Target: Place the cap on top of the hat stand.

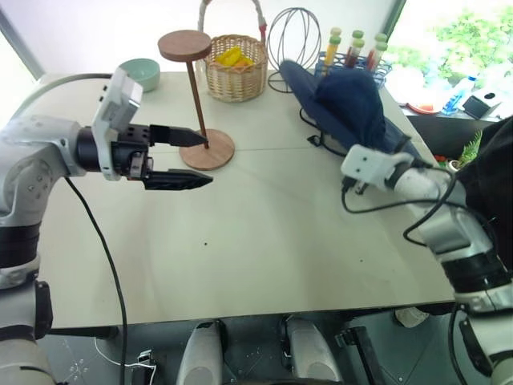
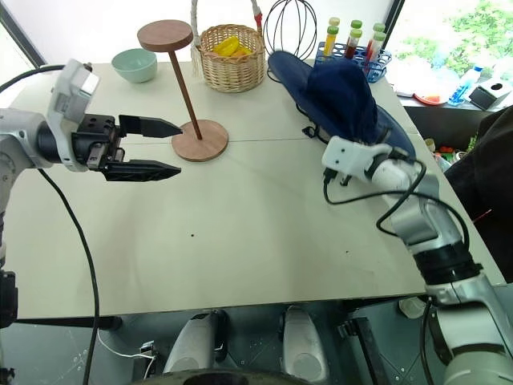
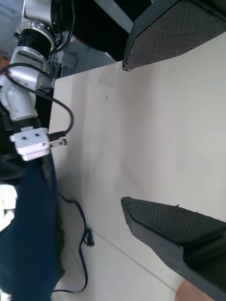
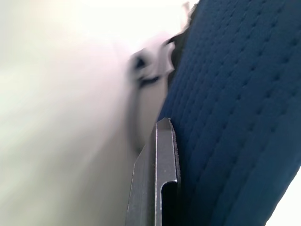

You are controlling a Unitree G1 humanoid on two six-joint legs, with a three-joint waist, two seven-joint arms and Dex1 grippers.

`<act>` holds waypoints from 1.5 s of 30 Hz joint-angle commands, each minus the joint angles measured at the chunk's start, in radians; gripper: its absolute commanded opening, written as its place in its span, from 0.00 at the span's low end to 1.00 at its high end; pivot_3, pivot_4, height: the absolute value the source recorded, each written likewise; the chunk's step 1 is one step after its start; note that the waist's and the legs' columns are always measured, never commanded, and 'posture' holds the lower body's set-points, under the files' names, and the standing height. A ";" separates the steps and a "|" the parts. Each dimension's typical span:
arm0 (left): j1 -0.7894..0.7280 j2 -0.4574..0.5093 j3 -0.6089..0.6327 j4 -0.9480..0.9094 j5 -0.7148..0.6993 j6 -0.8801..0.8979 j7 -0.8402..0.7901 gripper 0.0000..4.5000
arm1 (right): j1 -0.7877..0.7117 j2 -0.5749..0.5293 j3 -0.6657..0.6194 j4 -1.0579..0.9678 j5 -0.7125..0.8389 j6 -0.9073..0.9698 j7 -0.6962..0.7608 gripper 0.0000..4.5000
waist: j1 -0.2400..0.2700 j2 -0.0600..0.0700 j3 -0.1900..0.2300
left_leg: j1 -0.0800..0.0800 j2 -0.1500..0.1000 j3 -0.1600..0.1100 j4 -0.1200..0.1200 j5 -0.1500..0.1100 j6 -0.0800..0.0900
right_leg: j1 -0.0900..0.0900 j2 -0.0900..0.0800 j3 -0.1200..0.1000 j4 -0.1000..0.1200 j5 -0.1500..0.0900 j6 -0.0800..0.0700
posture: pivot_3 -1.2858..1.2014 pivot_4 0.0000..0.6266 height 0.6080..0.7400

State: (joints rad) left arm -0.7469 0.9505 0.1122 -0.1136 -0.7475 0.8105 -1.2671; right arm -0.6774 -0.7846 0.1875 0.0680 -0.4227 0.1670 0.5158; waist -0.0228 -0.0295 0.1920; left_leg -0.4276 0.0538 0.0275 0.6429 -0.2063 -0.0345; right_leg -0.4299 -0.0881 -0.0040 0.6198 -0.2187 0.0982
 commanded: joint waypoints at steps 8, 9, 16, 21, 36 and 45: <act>0.110 0.150 0.312 -0.012 -0.065 0.074 0.100 1.00 | -0.510 0.041 0.029 0.263 -0.040 -0.303 -0.040 0.00 | -0.016 0.004 0.003 | 0.000 0.000 0.000 -0.007 0.000 0.000 | -0.003 0.000 0.000 0.000 -0.001 0.001 | 0.52 0.24 1.00; 0.126 0.161 0.334 -0.016 -0.067 0.077 0.106 1.00 | -0.542 0.054 0.032 0.292 -0.040 -0.325 -0.048 0.00 | -0.020 0.004 0.003 | 0.000 0.000 0.000 -0.007 0.000 0.000 | -0.003 0.000 0.001 -0.001 -0.001 0.001 | 0.52 0.24 1.00; 0.260 0.225 0.518 -0.056 -0.082 0.111 0.143 1.00 | -0.774 0.204 0.062 0.562 -0.026 -0.472 -0.102 0.00 | -0.032 0.004 0.004 | 0.000 0.000 0.001 -0.011 0.001 -0.002 | -0.006 0.000 0.001 0.001 -0.001 0.001 | 0.52 0.24 1.00; 0.315 0.218 0.581 -0.110 -0.112 0.133 0.180 1.00 | -0.928 0.288 0.094 0.809 -0.062 -0.542 -0.186 0.00 | -0.040 0.004 0.004 | 0.000 0.000 0.001 -0.012 0.001 -0.002 | -0.010 0.000 0.002 0.008 -0.001 0.001 | 0.52 0.24 1.00; 0.438 0.222 0.711 -0.114 -0.119 0.128 0.233 1.00 | -1.129 0.526 0.113 1.009 -0.056 -0.690 -0.293 0.00 | -0.055 0.005 0.004 | 0.000 0.003 0.001 -0.016 0.002 -0.003 | -0.014 0.004 0.002 0.012 -0.002 0.000 | 0.52 0.24 1.00; 0.474 0.217 0.757 -0.129 -0.127 0.142 0.244 1.00 | -1.061 0.519 0.092 0.910 -0.027 -0.713 -0.291 0.00 | -0.047 0.003 0.003 | 0.000 0.004 0.001 -0.015 0.003 -0.005 | -0.013 0.004 0.002 0.012 -0.003 -0.003 | 0.52 0.24 1.00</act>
State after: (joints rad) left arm -0.2750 1.1528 0.8102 -0.2299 -0.8623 0.9549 -1.0241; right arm -1.7409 -0.2384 0.3096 1.0530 -0.4835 -0.5283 0.2246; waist -0.0698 -0.0263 0.1950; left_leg -0.4275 0.0577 0.0282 0.6274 -0.2034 -0.0396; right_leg -0.4431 -0.0840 -0.0019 0.6314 -0.2220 0.0952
